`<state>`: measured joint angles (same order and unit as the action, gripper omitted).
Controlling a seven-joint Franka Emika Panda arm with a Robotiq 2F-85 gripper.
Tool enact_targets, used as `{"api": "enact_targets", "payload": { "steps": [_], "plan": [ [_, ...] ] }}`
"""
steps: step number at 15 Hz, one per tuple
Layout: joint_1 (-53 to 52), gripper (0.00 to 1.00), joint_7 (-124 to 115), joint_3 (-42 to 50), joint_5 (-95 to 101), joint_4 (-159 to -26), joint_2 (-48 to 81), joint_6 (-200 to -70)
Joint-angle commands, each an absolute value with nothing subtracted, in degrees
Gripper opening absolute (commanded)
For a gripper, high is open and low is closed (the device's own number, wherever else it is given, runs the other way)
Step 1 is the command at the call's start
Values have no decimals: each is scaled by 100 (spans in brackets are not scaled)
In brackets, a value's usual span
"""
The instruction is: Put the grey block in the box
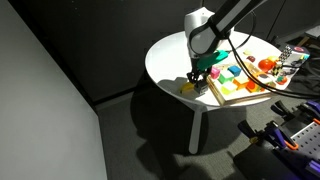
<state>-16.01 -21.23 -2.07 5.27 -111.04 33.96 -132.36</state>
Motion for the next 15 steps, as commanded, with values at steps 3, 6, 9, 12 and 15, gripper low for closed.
{"api": "enact_targets", "payload": {
  "steps": [3, 6, 9, 12, 15],
  "plan": [
    [-1637, 31, -2267, -174, 564, -11470, 2718, -12951],
    [-1656, 31, -2468, -113, 660, -11700, 2397, -12860],
    [-1623, 31, -2678, -59, 716, -12009, 2061, -12819],
    [-1528, 31, -2809, -4, 728, -12326, 1764, -12861],
    [-1349, 31, -2791, 49, 656, -12542, 1587, -12889]
  ]
}}
